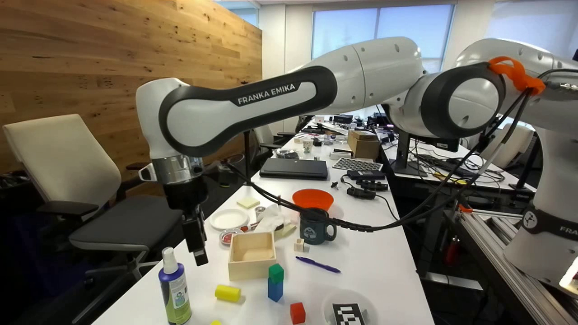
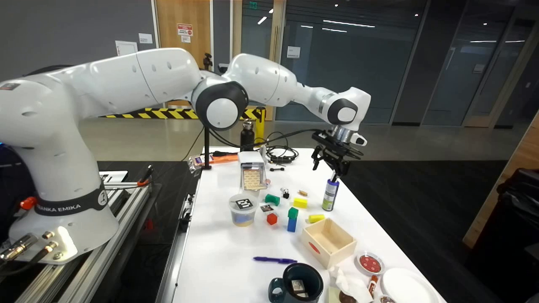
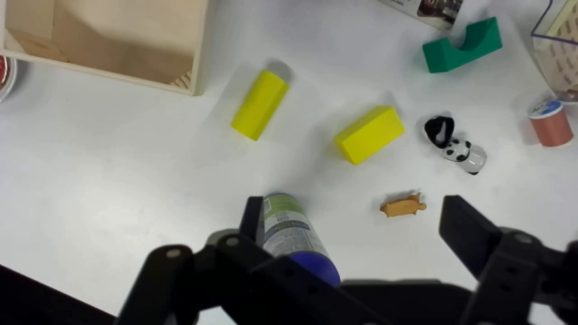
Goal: Put the blue bottle inside the small crate, then place the clear lid on the table
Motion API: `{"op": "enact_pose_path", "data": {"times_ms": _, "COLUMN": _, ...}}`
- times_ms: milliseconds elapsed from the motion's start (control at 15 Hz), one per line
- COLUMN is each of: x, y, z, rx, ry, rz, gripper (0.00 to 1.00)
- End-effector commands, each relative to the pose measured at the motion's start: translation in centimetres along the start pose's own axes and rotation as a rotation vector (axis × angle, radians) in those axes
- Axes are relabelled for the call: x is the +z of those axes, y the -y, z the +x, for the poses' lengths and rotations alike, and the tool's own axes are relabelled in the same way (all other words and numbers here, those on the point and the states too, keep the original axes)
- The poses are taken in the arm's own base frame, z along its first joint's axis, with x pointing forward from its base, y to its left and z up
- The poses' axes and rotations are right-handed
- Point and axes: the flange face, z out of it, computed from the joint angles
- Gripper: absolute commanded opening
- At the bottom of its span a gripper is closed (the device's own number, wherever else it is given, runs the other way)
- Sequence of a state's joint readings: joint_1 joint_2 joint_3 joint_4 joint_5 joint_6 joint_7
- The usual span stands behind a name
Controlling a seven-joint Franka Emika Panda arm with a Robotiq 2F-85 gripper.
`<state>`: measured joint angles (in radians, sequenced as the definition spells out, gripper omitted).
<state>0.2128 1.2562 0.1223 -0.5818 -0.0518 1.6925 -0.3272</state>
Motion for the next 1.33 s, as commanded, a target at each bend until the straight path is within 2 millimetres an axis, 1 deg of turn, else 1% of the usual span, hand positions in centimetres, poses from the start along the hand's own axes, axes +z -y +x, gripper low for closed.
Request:
{"op": "enact_pose_path", "data": {"times_ms": 0, "x": 0.5, "y": -0.1, "z": 0.0, "rx": 0.012, "ry": 0.005, "rz": 0.002, "gripper": 1.00}}
{"op": "enact_pose_path", "data": {"times_ms": 133, "x": 1.0, "y": -0.1, "z": 0.0, "rx": 0.021, "ry": 0.007, "rz": 0.003, "gripper": 1.00}}
{"op": "enact_pose_path", "data": {"times_ms": 267, "x": 0.9, "y": -0.1, "z": 0.0, "rx": 0.023, "ry": 0.006, "rz": 0.002, "gripper": 1.00}}
{"op": "enact_pose_path", "data": {"times_ms": 333, "x": 1.1, "y": -0.1, "z": 0.2, "rx": 0.063, "ry": 0.006, "rz": -0.024, "gripper": 1.00}}
{"op": "enact_pose_path", "data": {"times_ms": 600, "x": 3.6, "y": -0.7, "z": 2.4, "rx": 0.173, "ry": -0.154, "rz": -0.158, "gripper": 1.00}}
{"op": "enact_pose_path", "data": {"times_ms": 867, "x": 5.9, "y": -0.5, "z": 3.8, "rx": 0.257, "ry": -0.291, "rz": -0.217, "gripper": 1.00}}
{"op": "enact_pose_path", "data": {"times_ms": 1067, "x": 6.5, "y": -0.1, "z": 4.4, "rx": 0.285, "ry": -0.356, "rz": -0.241, "gripper": 1.00}}
{"op": "enact_pose_path", "data": {"times_ms": 1200, "x": 6.5, "y": 0.2, "z": 4.7, "rx": 0.299, "ry": -0.382, "rz": -0.254, "gripper": 1.00}}
{"op": "enact_pose_path", "data": {"times_ms": 1267, "x": 6.4, "y": 0.3, "z": 4.8, "rx": 0.307, "ry": -0.392, "rz": -0.259, "gripper": 0.94}}
